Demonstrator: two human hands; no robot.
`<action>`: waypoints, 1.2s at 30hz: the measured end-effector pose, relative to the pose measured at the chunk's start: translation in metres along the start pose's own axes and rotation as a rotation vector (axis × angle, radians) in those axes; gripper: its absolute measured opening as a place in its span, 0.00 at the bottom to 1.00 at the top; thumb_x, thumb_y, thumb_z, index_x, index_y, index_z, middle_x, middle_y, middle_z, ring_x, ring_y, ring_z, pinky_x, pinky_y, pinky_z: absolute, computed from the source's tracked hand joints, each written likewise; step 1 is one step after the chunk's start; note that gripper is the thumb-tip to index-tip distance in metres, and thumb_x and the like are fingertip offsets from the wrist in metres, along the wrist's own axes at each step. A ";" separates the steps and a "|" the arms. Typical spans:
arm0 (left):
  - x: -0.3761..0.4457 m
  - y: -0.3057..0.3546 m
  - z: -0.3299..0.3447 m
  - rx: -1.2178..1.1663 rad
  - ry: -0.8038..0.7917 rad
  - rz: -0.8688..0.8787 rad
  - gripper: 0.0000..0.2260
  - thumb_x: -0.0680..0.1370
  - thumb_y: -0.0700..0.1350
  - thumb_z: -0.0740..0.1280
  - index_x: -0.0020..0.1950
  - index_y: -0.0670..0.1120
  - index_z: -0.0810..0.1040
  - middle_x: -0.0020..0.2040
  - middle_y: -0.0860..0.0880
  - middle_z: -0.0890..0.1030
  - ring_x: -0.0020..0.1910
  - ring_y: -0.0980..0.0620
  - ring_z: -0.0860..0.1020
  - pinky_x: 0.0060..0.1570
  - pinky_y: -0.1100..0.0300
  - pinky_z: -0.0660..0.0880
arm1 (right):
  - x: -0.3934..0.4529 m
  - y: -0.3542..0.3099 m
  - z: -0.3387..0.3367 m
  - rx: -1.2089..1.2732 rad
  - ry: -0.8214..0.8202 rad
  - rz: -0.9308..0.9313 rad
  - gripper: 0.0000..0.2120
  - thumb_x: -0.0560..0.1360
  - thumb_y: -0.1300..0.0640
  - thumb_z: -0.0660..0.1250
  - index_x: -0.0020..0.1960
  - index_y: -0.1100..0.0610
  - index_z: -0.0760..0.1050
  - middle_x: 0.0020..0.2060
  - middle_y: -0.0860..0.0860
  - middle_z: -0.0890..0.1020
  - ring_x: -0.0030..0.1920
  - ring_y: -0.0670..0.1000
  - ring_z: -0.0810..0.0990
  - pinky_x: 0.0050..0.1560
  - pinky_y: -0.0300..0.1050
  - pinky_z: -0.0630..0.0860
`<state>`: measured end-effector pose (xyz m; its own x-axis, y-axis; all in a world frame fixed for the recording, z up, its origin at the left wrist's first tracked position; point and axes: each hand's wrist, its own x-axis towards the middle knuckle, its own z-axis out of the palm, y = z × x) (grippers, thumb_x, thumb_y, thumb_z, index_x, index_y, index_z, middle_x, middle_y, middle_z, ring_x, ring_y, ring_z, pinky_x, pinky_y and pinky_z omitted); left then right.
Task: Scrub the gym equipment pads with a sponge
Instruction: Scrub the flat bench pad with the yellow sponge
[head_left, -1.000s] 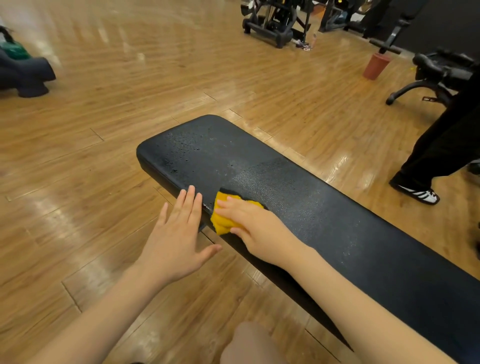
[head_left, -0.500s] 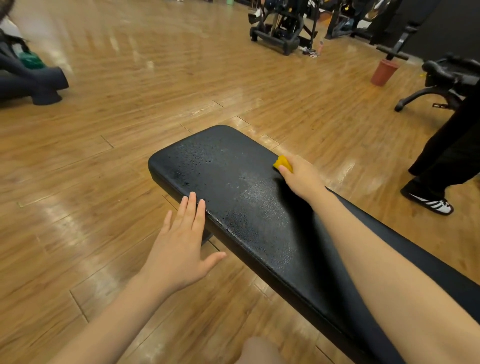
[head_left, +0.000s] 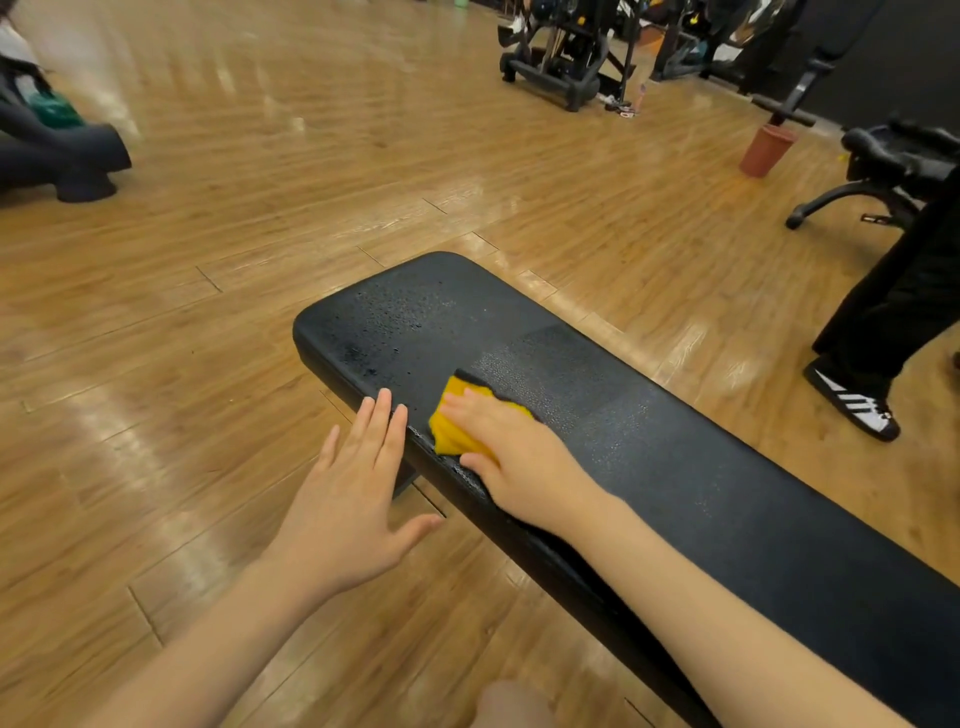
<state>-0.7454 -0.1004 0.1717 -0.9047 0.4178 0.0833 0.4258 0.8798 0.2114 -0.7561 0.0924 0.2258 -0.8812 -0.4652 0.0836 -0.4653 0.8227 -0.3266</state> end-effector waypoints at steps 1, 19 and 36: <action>0.000 0.000 -0.001 -0.008 0.000 0.003 0.46 0.70 0.71 0.50 0.77 0.39 0.52 0.77 0.42 0.50 0.75 0.44 0.51 0.68 0.48 0.54 | -0.006 -0.002 0.003 0.010 -0.006 -0.046 0.24 0.74 0.58 0.62 0.70 0.59 0.67 0.70 0.53 0.68 0.72 0.53 0.63 0.70 0.41 0.53; 0.013 -0.007 -0.013 -0.107 0.009 -0.174 0.49 0.71 0.73 0.55 0.71 0.44 0.29 0.73 0.44 0.29 0.72 0.48 0.31 0.73 0.51 0.38 | 0.080 0.108 -0.036 0.002 0.179 0.508 0.16 0.79 0.58 0.58 0.66 0.60 0.69 0.61 0.58 0.76 0.62 0.58 0.72 0.52 0.45 0.65; 0.014 -0.012 -0.019 -0.097 -0.108 -0.124 0.49 0.58 0.74 0.36 0.67 0.45 0.24 0.70 0.45 0.25 0.70 0.50 0.28 0.69 0.55 0.34 | 0.014 -0.005 0.013 0.113 0.053 -0.129 0.20 0.75 0.55 0.58 0.64 0.59 0.74 0.65 0.52 0.74 0.68 0.44 0.65 0.69 0.29 0.52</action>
<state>-0.7636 -0.1094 0.1892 -0.9411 0.3339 -0.0537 0.3027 0.9024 0.3067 -0.7653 0.0771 0.2168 -0.8194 -0.5442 0.1801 -0.5651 0.7140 -0.4135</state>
